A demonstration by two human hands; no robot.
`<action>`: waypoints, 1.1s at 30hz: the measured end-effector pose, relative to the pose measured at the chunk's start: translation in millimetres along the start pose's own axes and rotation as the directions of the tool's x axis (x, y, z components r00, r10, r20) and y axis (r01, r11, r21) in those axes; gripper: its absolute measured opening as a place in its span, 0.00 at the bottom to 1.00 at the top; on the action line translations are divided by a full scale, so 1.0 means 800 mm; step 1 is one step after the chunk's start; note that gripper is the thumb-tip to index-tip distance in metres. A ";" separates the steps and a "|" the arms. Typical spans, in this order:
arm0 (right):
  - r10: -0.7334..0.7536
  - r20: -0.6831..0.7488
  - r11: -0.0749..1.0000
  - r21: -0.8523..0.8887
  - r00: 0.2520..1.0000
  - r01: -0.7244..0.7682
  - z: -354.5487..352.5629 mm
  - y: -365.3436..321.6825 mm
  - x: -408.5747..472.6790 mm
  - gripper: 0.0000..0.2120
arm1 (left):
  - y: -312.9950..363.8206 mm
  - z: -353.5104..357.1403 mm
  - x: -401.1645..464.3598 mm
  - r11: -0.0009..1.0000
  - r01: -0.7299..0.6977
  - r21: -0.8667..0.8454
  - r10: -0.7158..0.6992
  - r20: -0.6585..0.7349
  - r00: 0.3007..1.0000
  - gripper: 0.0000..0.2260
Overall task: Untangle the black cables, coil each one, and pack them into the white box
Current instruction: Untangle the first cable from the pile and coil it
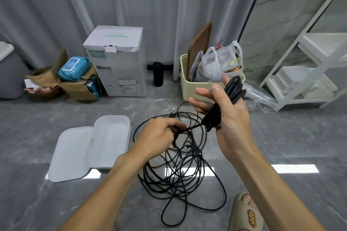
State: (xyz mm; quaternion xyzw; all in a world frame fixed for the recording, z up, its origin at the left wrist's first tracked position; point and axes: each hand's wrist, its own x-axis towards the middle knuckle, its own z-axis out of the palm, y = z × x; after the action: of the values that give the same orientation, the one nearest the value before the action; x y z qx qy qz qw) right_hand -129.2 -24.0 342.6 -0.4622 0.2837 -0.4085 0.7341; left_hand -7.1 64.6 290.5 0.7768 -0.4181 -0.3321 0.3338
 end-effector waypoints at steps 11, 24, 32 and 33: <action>-0.103 0.147 0.535 -0.825 0.984 0.179 -0.020 0.051 -0.005 0.14 | 0.024 -0.010 0.004 0.720 0.001 -0.694 -0.189 -0.194 0.963 0.18; 0.090 0.316 0.497 -0.836 0.945 0.232 -0.030 0.053 0.009 0.08 | 0.026 -0.025 0.008 0.783 -0.023 -0.622 -0.184 -0.267 0.946 0.19; 0.147 0.307 0.755 -0.649 0.940 0.094 -0.030 0.022 0.009 0.04 | 0.005 -0.048 0.013 0.884 0.109 -0.454 -0.324 -0.428 0.844 0.17; 0.136 0.301 0.778 -0.623 0.944 0.086 -0.029 0.020 0.009 0.04 | 0.003 -0.048 0.013 0.887 0.117 -0.446 -0.329 -0.433 0.839 0.17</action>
State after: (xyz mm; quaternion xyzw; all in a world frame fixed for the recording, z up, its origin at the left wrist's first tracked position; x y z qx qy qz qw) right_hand -138.4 -36.9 318.1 -0.7378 0.2829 -0.1974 0.5802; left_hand 27.0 63.6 311.0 0.7943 -0.1450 -0.2368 0.5404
